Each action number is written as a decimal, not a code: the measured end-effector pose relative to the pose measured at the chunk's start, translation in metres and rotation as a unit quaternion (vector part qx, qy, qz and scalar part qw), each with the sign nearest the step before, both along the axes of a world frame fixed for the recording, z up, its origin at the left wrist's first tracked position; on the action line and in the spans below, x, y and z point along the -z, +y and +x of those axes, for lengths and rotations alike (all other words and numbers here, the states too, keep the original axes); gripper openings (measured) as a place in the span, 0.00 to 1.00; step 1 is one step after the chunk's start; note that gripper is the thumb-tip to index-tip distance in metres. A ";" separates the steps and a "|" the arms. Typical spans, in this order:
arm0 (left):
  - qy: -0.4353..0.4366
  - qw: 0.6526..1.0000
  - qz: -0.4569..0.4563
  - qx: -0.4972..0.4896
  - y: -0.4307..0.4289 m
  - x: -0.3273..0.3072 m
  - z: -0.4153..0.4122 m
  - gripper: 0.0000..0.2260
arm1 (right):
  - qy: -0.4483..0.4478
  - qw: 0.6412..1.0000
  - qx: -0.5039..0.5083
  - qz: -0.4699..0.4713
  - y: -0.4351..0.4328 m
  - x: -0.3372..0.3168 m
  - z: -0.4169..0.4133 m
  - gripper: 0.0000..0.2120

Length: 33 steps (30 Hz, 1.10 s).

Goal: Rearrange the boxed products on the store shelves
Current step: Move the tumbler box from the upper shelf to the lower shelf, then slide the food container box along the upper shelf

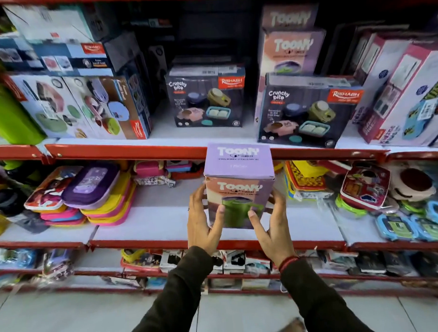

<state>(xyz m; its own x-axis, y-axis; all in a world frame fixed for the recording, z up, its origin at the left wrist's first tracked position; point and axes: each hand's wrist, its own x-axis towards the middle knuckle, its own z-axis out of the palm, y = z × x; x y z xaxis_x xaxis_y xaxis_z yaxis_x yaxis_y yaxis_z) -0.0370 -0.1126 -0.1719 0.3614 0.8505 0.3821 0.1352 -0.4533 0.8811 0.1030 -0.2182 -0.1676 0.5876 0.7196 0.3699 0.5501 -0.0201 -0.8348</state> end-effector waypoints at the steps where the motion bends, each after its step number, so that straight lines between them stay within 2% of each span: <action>1: 0.022 0.999 -0.022 0.011 0.001 0.010 0.000 0.26 | 0.010 1.000 0.000 -0.027 -0.001 0.008 0.003 0.31; 8: 0.131 0.982 -0.121 0.067 0.017 0.055 0.019 0.26 | 0.029 0.983 0.039 -0.179 0.013 0.050 0.027 0.30; 14: 0.119 0.974 -0.185 0.047 0.024 0.063 0.035 0.25 | 0.080 0.978 0.050 -0.184 0.029 0.062 0.032 0.27; 18: 0.141 0.971 -0.181 0.062 0.025 0.063 0.032 0.27 | 0.104 0.977 0.025 -0.184 0.025 0.065 0.034 0.31; 20: 0.160 0.973 -0.156 0.058 0.024 0.063 0.028 0.30 | 0.132 0.977 0.026 -0.164 0.018 0.061 0.034 0.33; 22: 0.149 0.981 -0.126 0.018 0.022 0.055 0.027 0.31 | 0.131 0.983 0.055 -0.116 0.012 0.048 0.036 0.31; 24: 0.100 0.990 -0.086 -0.052 0.019 0.036 0.030 0.31 | 0.085 0.991 0.100 -0.041 0.008 0.026 0.041 0.28; 27: 0.023 0.992 0.043 -0.115 0.019 -0.007 0.043 0.30 | 0.003 0.984 0.158 0.085 0.007 -0.018 0.055 0.28; 30: -0.021 0.986 0.128 -0.103 0.025 -0.061 0.069 0.27 | -0.033 0.962 0.213 0.167 0.011 -0.063 0.079 0.29; 33: -0.008 0.987 0.152 -0.047 0.038 -0.105 0.102 0.28 | 0.007 0.956 0.230 0.181 0.015 -0.101 0.103 0.33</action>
